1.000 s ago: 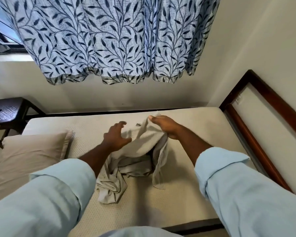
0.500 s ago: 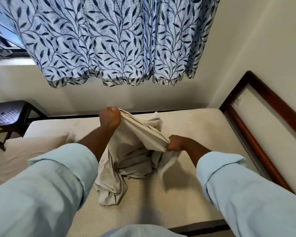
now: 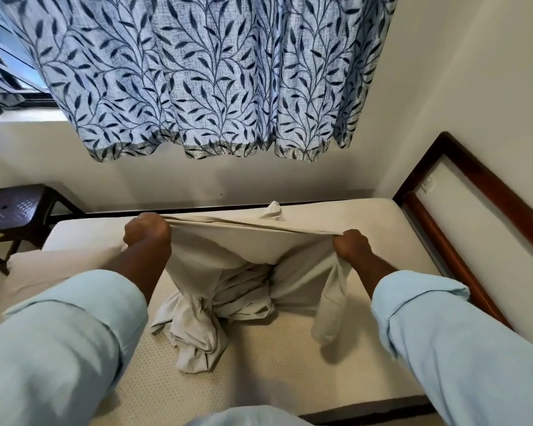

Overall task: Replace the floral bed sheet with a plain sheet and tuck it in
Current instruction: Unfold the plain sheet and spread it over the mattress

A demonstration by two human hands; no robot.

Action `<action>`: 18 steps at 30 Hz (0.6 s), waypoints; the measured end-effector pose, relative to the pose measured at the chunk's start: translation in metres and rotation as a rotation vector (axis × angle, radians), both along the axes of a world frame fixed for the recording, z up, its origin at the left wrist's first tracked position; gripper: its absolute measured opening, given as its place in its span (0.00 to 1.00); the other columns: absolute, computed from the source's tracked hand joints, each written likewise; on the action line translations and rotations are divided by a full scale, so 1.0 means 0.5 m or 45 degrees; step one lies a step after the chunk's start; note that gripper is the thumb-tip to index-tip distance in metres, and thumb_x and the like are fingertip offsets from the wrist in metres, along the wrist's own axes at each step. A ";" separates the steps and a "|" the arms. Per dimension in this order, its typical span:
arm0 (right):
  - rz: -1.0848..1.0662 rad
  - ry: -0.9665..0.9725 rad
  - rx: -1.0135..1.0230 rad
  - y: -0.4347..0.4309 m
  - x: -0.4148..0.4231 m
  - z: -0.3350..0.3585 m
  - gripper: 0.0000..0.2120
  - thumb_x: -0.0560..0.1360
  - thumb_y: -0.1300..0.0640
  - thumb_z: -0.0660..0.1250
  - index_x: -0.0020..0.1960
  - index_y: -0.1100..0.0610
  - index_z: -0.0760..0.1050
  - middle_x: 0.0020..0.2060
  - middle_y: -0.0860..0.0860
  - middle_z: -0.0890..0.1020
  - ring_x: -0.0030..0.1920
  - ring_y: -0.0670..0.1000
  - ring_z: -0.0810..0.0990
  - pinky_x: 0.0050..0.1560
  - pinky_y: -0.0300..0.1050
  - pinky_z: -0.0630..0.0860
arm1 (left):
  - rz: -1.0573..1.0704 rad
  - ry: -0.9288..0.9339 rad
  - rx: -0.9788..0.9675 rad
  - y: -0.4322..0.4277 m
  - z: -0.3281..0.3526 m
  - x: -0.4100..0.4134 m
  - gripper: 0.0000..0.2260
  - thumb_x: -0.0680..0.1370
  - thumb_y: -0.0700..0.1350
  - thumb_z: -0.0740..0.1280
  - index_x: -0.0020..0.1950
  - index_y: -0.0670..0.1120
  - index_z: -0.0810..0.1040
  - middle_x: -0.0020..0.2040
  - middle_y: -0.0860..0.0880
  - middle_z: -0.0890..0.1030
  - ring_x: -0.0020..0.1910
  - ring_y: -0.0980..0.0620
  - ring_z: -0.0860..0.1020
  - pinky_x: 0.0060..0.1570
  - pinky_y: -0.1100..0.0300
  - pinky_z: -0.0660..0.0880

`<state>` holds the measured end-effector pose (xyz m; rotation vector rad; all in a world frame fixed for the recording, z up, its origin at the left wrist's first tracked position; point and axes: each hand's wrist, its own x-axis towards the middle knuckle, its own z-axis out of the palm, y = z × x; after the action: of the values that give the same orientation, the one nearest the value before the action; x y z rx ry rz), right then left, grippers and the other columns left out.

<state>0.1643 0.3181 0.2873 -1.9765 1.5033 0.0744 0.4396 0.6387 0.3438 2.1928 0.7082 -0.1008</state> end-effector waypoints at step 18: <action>0.397 -0.998 1.166 0.074 0.173 0.247 0.19 0.81 0.45 0.62 0.52 0.60 0.81 0.50 0.58 0.84 0.50 0.54 0.82 0.56 0.50 0.77 | -1.600 -0.507 0.199 -0.241 0.020 -0.216 0.25 0.73 0.61 0.70 0.66 0.51 0.75 0.58 0.44 0.82 0.54 0.38 0.81 0.44 0.53 0.74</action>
<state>0.2507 0.3553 0.4110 -1.2206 0.4833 0.0846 0.3317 0.5181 0.3538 2.3670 -0.9567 -0.2321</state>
